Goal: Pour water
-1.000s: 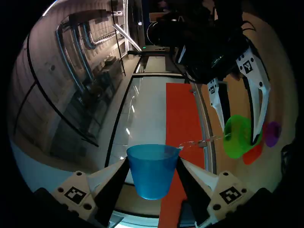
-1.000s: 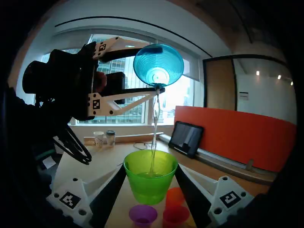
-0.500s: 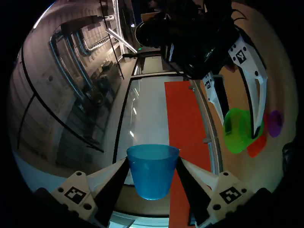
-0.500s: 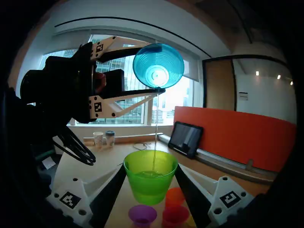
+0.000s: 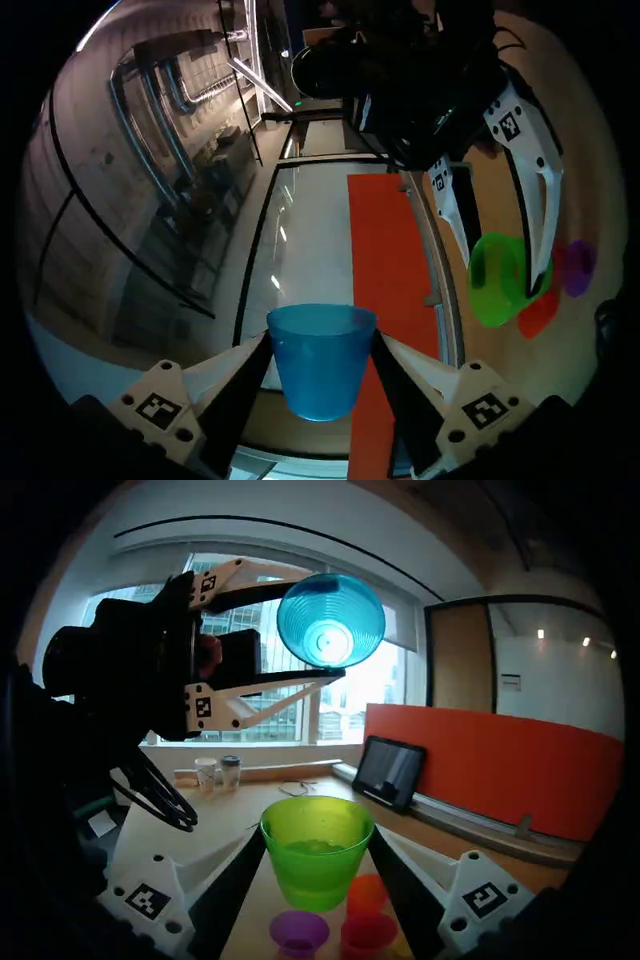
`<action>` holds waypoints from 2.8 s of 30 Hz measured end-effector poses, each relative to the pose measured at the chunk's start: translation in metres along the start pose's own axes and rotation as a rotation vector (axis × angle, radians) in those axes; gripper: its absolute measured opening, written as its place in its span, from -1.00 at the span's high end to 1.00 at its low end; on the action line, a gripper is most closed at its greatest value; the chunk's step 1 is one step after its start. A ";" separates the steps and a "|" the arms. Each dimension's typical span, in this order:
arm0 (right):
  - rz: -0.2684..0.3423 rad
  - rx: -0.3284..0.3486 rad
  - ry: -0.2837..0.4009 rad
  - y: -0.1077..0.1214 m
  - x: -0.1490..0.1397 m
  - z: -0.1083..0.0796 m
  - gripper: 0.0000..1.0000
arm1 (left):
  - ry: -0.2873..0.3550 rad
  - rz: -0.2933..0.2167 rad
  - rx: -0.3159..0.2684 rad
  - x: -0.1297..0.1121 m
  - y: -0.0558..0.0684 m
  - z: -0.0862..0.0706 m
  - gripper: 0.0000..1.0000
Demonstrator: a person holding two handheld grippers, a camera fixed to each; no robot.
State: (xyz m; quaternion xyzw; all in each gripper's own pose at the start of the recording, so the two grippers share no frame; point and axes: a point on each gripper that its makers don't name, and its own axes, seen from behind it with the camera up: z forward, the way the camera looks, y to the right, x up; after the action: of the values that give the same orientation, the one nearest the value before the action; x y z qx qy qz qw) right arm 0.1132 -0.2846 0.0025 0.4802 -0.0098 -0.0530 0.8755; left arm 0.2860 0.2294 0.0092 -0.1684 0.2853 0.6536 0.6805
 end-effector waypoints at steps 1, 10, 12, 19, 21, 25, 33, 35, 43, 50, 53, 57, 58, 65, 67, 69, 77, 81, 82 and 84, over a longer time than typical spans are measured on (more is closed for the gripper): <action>0.000 0.000 0.001 0.000 0.000 0.000 -0.82 | -0.001 -0.015 -0.001 -0.001 0.000 0.000 -0.70; 0.004 -0.011 0.007 0.004 -0.001 -0.003 -0.82 | -0.012 -0.205 -0.005 -0.011 -0.001 0.002 -0.70; 0.007 -0.013 0.009 0.005 -0.001 -0.004 -0.82 | -0.014 -0.247 -0.006 -0.013 -0.001 0.002 -0.70; 0.010 -0.019 0.017 0.007 0.001 -0.007 -0.82 | -0.022 -0.386 -0.016 -0.019 0.002 0.005 -0.70; 0.009 -0.020 0.019 0.007 0.002 -0.008 -0.82 | -0.026 -0.429 -0.020 -0.021 0.004 0.006 -0.70; 0.009 -0.023 0.024 0.007 0.003 -0.009 -0.82 | -0.033 -0.524 -0.019 -0.027 0.005 0.005 -0.70; 0.009 -0.025 0.035 0.007 0.004 -0.011 -0.82 | -0.066 -0.727 -0.013 -0.041 0.003 0.001 -0.70; 0.009 -0.025 0.037 0.007 0.005 -0.011 -0.82 | -0.067 -0.768 -0.014 -0.043 0.002 0.001 -0.70; 0.010 -0.028 0.046 0.006 0.008 -0.013 -0.82 | -0.078 -0.948 -0.022 -0.053 0.000 0.004 -0.70; 0.009 -0.031 0.053 0.003 0.011 -0.015 -0.82 | -0.068 -1.106 -0.039 -0.054 -0.003 0.002 -0.70; 0.011 -0.032 0.060 0.001 0.014 -0.015 -0.82 | -0.071 -1.166 -0.045 -0.056 -0.002 0.001 -0.70; 0.013 -0.033 0.067 0.000 0.018 -0.016 -0.82 | -0.081 -1.227 -0.049 -0.061 0.001 -0.001 -0.70; 0.012 -0.034 0.069 0.000 0.018 -0.016 -0.82 | -0.085 -1.239 -0.048 -0.063 0.002 -0.001 -0.70; 0.013 -0.036 0.075 0.000 0.022 -0.018 -0.82 | -0.091 -1.351 -0.049 -0.067 0.006 0.000 -0.71; 0.013 -0.036 0.076 0.000 0.022 -0.018 -0.82 | -0.087 -1.383 -0.052 -0.067 0.006 0.001 -0.71; 0.014 -0.037 0.077 -0.001 0.022 -0.018 -0.82 | -0.084 -1.413 -0.055 -0.067 0.006 0.002 -0.71; 0.017 -0.038 0.078 -0.001 0.021 -0.017 -0.82 | -0.090 -1.494 -0.065 -0.069 0.010 0.003 -0.71; 0.019 -0.038 0.078 -0.001 0.020 -0.017 -0.82 | -0.088 -1.504 -0.062 -0.071 0.011 0.004 -0.71; 0.019 -0.039 0.078 -0.001 0.020 -0.017 -0.82 | -0.090 -1.504 -0.064 -0.072 0.012 0.003 -0.71; 0.019 -0.039 0.076 -0.001 0.020 -0.016 -0.82 | -0.093 -1.506 -0.068 -0.072 0.014 0.002 -0.71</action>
State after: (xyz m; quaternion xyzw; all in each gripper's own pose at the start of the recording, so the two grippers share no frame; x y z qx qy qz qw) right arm 0.1344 -0.2738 -0.0081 0.4644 0.0201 -0.0263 0.8850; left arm 0.2734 0.1744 0.0569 -0.3109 0.0438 0.0269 0.9491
